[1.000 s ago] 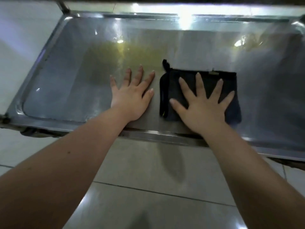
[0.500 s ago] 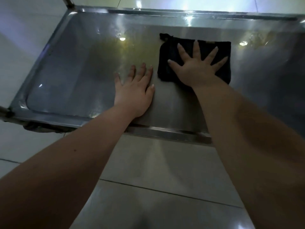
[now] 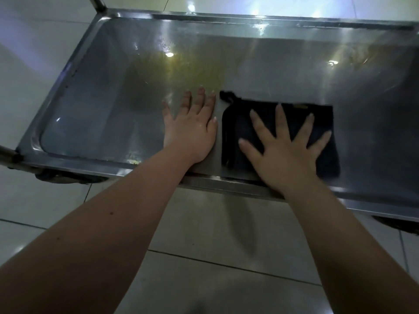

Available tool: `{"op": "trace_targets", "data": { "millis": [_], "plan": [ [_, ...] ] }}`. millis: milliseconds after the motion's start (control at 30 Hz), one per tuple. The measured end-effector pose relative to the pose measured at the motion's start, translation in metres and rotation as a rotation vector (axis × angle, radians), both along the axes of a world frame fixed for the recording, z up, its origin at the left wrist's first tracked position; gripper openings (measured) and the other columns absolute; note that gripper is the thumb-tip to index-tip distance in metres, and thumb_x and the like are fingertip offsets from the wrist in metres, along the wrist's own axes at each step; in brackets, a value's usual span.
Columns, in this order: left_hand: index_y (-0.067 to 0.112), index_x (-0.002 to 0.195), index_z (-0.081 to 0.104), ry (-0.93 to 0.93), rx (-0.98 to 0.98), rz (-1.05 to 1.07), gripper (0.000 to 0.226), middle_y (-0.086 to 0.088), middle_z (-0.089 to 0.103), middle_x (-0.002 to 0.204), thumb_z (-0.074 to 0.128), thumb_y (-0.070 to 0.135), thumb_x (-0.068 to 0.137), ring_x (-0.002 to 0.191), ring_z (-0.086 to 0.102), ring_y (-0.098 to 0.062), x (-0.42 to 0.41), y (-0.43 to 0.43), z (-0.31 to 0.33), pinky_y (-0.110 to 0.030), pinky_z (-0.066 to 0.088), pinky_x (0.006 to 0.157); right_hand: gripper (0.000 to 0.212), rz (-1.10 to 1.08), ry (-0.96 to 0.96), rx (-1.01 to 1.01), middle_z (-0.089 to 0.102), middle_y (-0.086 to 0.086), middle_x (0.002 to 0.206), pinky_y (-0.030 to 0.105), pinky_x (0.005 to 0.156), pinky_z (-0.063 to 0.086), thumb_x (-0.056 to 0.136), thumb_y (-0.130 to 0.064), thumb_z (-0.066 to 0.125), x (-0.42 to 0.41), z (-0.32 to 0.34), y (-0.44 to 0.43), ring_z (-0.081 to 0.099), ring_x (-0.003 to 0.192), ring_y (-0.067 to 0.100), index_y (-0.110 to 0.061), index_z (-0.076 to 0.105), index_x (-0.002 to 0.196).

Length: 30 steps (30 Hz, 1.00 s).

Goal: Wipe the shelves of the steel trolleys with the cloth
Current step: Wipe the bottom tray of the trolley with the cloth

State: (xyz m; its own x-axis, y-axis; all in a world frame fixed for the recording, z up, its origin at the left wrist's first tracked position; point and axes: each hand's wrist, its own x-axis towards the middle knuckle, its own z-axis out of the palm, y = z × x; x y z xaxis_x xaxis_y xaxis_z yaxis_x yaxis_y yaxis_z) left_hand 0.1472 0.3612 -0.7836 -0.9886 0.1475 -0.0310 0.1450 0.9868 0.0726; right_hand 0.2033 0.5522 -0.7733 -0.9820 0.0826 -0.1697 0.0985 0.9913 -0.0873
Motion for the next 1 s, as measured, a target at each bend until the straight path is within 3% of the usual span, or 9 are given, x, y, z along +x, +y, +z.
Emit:
{"op": "trace_targets", "data": {
  "millis": [133,267,500,667,767,867,933,1000],
  "plan": [
    [0.03,0.156,0.003,0.002,0.013,-0.002,0.057,0.004,0.0,0.165,0.017,0.041,0.102,0.151,-0.002,-0.022,0.0,-0.003,0.002,-0.063,-0.007,0.113,0.071,-0.036,-0.013,-0.039,-0.014,-0.007,0.163,0.074,0.103,-0.016,0.083,-0.083,0.014,-0.105,0.002,0.0,-0.02,0.141,0.05,-0.058,-0.004,0.147],
    [0.033,0.156,0.003,-0.004,0.045,-0.001,0.057,0.005,0.0,0.165,0.018,0.042,0.102,0.151,-0.003,-0.019,0.0,-0.003,0.002,-0.062,-0.009,0.113,0.073,-0.063,-0.041,-0.044,-0.013,-0.005,0.163,0.075,0.101,-0.016,0.083,-0.084,0.015,-0.142,0.004,-0.003,-0.019,0.141,0.051,-0.056,-0.002,0.148],
    [0.036,0.155,0.002,-0.012,0.032,-0.012,0.057,0.006,-0.002,0.164,0.017,0.045,0.101,0.151,-0.004,-0.018,-0.006,-0.006,-0.003,-0.065,-0.007,0.111,0.071,-0.048,-0.037,-0.025,-0.018,-0.006,0.162,0.073,0.105,-0.016,0.084,-0.082,0.01,-0.077,0.007,-0.013,-0.022,0.142,0.048,-0.055,-0.01,0.147],
    [0.031,0.155,0.016,0.004,0.117,-0.018,0.053,0.002,0.012,0.164,0.025,0.036,0.103,0.151,0.006,-0.019,-0.001,-0.008,0.009,-0.059,-0.004,0.114,0.071,-0.013,-0.045,-0.054,-0.025,-0.008,0.16,0.07,0.105,-0.019,0.085,-0.081,0.008,0.015,0.006,-0.035,-0.028,0.14,0.046,-0.054,-0.017,0.146],
    [0.028,0.154,0.024,0.041,0.321,-0.025,0.053,0.0,0.02,0.162,0.022,0.045,0.104,0.15,0.007,-0.019,0.006,-0.008,0.029,-0.058,-0.003,0.118,0.065,0.024,-0.022,-0.267,-0.012,-0.011,0.162,0.067,0.108,-0.018,0.091,-0.073,0.025,0.022,0.018,-0.014,-0.025,0.144,0.037,-0.057,-0.005,0.146],
    [0.027,0.15,0.035,0.096,0.283,-0.133,0.054,-0.004,0.026,0.16,0.025,0.05,0.102,0.15,0.008,-0.024,0.02,0.023,0.047,-0.055,-0.007,0.117,0.058,-0.082,0.159,-0.365,0.007,-0.008,0.164,0.064,0.112,-0.006,0.098,-0.056,0.035,0.019,0.027,0.03,-0.011,0.148,0.033,-0.048,0.014,0.151],
    [0.029,0.152,0.03,0.049,0.222,-0.242,0.053,-0.006,0.022,0.161,0.029,0.047,0.102,0.15,0.007,-0.027,0.038,0.064,0.047,-0.053,-0.005,0.117,0.056,-0.137,0.151,-0.287,0.011,-0.006,0.163,0.059,0.116,-0.003,0.101,-0.051,0.031,0.023,0.022,0.049,-0.004,0.149,0.032,-0.039,0.017,0.154],
    [0.036,0.155,0.012,-0.051,0.159,-0.271,0.055,-0.002,0.007,0.164,0.024,0.049,0.103,0.15,-0.002,-0.026,0.056,0.096,0.037,-0.056,-0.008,0.117,0.057,-0.184,0.112,-0.265,0.008,-0.008,0.164,0.054,0.117,-0.006,0.101,-0.051,0.025,0.029,0.014,0.053,-0.003,0.15,0.029,-0.037,0.013,0.155]
  ]
}}
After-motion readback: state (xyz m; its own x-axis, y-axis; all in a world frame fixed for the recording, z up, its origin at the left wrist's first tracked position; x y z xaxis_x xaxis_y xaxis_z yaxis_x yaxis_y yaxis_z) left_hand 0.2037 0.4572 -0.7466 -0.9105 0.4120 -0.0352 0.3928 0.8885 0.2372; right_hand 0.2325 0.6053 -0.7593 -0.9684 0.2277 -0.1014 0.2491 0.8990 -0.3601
